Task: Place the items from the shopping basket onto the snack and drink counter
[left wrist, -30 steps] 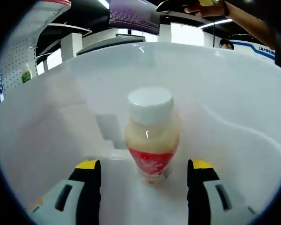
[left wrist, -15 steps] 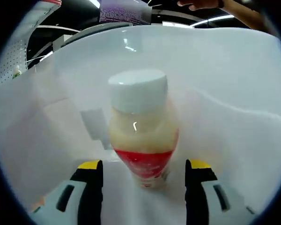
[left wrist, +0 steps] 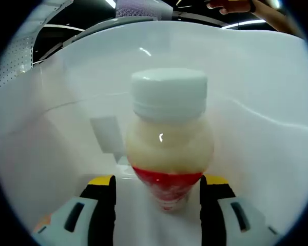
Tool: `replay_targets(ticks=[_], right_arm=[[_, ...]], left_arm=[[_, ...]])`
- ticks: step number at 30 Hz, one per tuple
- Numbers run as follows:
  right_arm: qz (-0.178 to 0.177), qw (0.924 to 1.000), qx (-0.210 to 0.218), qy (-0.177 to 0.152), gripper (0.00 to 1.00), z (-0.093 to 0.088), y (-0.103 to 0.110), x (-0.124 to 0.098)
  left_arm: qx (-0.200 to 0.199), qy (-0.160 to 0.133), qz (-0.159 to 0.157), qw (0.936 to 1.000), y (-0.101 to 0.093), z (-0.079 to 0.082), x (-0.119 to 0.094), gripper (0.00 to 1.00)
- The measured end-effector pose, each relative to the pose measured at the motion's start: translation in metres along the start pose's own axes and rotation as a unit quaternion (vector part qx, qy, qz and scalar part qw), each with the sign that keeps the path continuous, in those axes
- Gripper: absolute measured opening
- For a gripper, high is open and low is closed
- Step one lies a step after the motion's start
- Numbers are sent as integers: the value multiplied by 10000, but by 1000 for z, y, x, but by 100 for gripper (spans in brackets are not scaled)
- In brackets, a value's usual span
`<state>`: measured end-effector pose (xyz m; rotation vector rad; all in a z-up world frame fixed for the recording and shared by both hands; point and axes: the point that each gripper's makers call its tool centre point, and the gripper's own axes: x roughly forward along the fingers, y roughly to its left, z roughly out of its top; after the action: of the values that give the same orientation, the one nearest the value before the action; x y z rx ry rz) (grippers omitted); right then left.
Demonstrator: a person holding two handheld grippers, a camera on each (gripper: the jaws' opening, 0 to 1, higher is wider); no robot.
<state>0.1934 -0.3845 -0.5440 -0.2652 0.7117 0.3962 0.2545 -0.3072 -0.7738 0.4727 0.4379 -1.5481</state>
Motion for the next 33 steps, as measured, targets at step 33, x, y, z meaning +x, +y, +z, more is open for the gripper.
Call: replay_targets(ticks=[33], right_arm=[[144, 9997, 48, 207, 53, -12, 10, 8]], left_arm=[[-15, -160, -148, 9998, -16, 4, 15, 47]])
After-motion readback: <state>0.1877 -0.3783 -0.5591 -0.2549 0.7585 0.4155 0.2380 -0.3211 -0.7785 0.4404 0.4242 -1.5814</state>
